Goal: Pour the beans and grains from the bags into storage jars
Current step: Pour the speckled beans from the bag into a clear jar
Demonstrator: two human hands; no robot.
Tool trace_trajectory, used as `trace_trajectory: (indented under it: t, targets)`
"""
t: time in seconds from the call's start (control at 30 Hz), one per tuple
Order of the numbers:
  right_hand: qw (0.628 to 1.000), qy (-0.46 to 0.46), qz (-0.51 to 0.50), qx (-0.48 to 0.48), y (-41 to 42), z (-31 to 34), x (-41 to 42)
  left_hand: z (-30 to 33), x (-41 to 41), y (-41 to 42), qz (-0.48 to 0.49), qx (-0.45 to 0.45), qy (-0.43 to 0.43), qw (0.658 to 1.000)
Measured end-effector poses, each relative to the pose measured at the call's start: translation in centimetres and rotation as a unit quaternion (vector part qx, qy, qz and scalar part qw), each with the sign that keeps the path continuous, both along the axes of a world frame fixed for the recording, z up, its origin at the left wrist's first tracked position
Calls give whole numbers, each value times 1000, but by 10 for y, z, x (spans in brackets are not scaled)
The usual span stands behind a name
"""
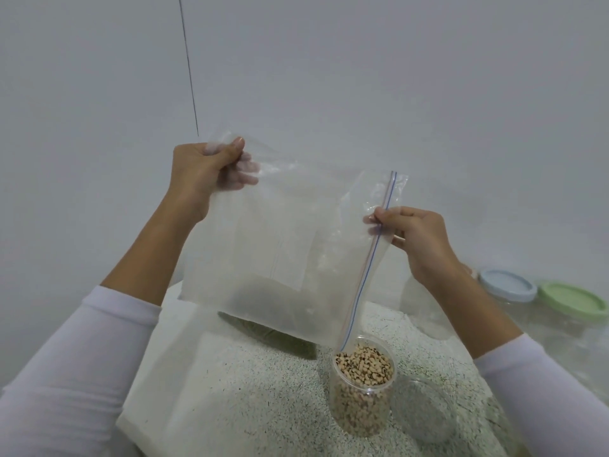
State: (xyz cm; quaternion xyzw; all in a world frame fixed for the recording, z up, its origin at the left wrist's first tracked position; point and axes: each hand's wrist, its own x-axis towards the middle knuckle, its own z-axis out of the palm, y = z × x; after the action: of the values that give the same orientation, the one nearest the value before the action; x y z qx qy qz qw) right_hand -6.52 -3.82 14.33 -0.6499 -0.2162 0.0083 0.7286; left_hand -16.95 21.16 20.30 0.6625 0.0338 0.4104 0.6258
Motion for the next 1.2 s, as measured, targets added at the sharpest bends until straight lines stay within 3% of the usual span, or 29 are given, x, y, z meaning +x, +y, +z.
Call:
trace_trajectory:
  t: [0.2, 0.53, 0.73, 0.83, 0.93, 1.1, 1.2]
  targets:
    - [999, -14, 8, -28, 14, 3, 8, -28, 2, 23, -13, -103, -4, 995]
    - [998, -10, 15, -67, 27, -6, 14, -64, 5, 44, -17, -134, 37, 990]
    - [999, 31, 31, -27, 27, -11, 12, -79, 9, 49, -28, -63, 87, 994]
    - [998, 52, 23, -1, 30, -16, 14, -83, 11, 48, 1, 51, 164, 985]
    - [997, 71, 18, 23, 30, -20, 18, -87, 13, 46, -37, 113, 229, 966]
    - [995, 90, 19, 46, 26, -23, 22, -105, 10, 51, -99, 119, 264, 952]
    - [995, 90, 21, 47, 23, -25, 21, -118, 15, 57, -75, 129, 296, 943]
